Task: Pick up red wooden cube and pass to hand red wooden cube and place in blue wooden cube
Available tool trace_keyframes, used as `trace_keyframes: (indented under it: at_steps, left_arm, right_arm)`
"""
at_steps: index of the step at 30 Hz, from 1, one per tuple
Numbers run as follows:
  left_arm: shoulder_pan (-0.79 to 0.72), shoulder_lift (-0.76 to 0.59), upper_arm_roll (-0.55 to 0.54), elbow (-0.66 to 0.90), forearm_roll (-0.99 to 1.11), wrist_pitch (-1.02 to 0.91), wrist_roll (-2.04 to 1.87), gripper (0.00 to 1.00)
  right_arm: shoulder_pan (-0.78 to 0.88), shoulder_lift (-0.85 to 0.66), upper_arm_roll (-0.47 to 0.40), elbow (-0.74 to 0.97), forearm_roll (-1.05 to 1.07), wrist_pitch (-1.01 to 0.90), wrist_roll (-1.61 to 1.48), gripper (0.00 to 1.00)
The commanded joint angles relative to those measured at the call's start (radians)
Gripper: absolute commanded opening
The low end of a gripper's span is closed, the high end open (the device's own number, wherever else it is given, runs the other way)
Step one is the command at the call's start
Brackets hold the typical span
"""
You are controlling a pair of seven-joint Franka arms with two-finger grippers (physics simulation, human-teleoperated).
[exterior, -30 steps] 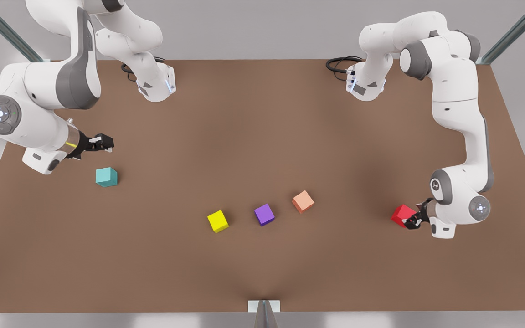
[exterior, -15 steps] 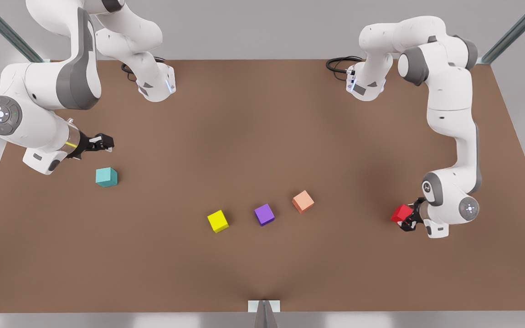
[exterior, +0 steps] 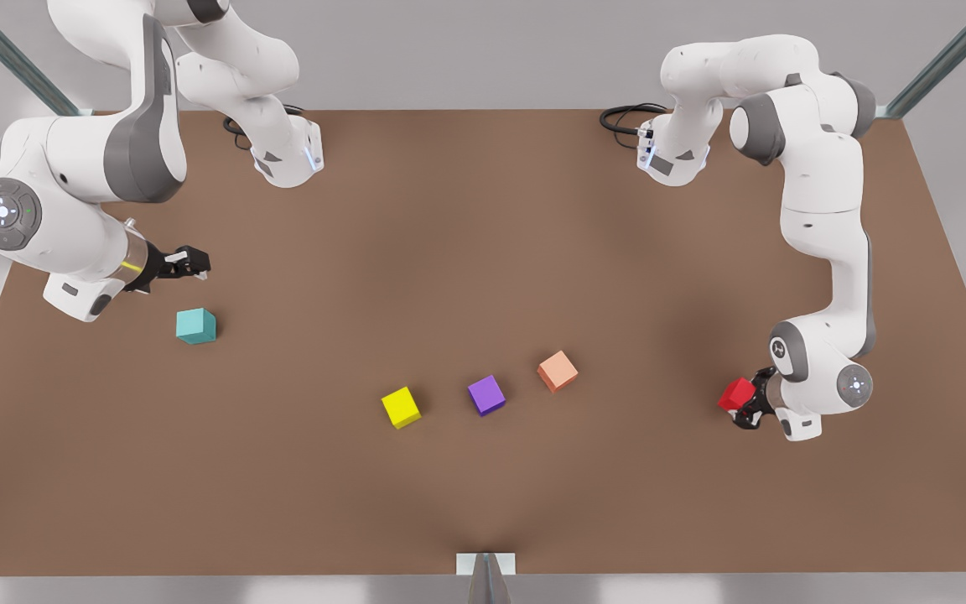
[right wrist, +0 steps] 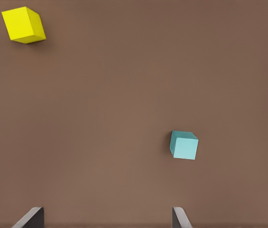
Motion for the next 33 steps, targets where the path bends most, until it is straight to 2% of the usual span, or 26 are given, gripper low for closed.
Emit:
trace_keyframes:
  at_steps: [1,3,5,7,8,10,12,14,16,18,22,24,26,28,31,33]
  left_arm:
    - [-0.002,-0.007,-0.006,0.005,-0.006,0.001,-0.038,0.53]
    - [-0.002,-0.010,-0.080,0.086,0.005,-0.094,-0.033,0.53]
    - [0.002,-0.010,-0.130,0.287,0.003,-0.419,-0.030,0.53]
    - [0.007,-0.011,-0.296,0.414,-0.001,-0.678,0.011,0.54]
    - [0.028,-0.010,-0.423,0.473,-0.098,-0.790,0.096,0.54]
    - [0.027,0.016,-0.495,0.471,-0.323,-0.809,0.252,0.54]
    - [0.016,0.081,-0.524,0.473,-0.597,-0.798,0.286,0.54]
    - [0.005,0.151,-0.630,0.473,-0.641,-0.704,0.450,0.54]
    - [-0.010,0.180,-0.643,0.473,-0.733,-0.626,0.645,0.56]
    - [-0.048,0.206,-0.676,0.476,-0.807,-0.473,0.879,0.52]
    - [-0.082,0.245,-0.678,0.493,-0.887,-0.366,1.068,0.36]
    - [-0.105,0.248,-0.678,0.511,-0.887,-0.289,1.226,0.36]
    - [-0.114,0.248,-0.678,0.508,-0.887,-0.231,1.361,0.36]
    - [-0.143,0.255,-0.678,0.510,-0.890,-0.145,1.455,0.36]
    - [-0.162,0.255,-0.690,0.508,-0.896,-0.086,1.542,0.36]
    - [-0.162,0.260,-0.690,0.502,-0.992,-0.088,1.536,0.36]
  right_arm:
    - [0.000,-0.001,-0.001,0.000,-0.001,-0.001,0.003,1.00]
    - [0.000,-0.001,-0.001,0.000,0.001,-0.001,0.005,1.00]
    - [0.000,0.005,0.001,0.003,-0.001,0.002,-0.006,1.00]
    - [0.017,0.085,0.009,0.066,0.085,0.012,-0.115,1.00]
    - [0.040,0.158,0.013,0.141,0.152,0.012,-0.118,1.00]
    - [0.041,0.250,0.010,0.158,0.410,0.032,-0.101,1.00]
    - [0.041,0.342,0.010,0.155,0.656,0.141,-0.101,1.00]
    - [0.046,0.361,0.013,0.148,0.809,0.190,-0.096,1.00]
    - [0.045,0.393,0.013,0.148,0.956,0.195,-0.096,1.00]
    - [0.045,0.439,0.012,0.151,1.084,0.215,-0.096,1.00]
    - [0.051,0.482,0.015,0.154,1.200,0.305,-0.116,1.00]
    - [0.048,0.556,0.012,0.221,1.239,0.330,-0.372,1.00]
    - [0.051,0.559,0.010,0.218,1.223,0.344,-0.820,1.00]
    - [0.051,0.560,0.004,0.217,1.197,0.373,-1.113,1.00]
    - [0.046,0.559,-0.005,0.215,1.196,0.408,-1.366,1.00]
    - [0.048,0.560,-0.005,0.208,1.210,0.408,-1.515,1.00]
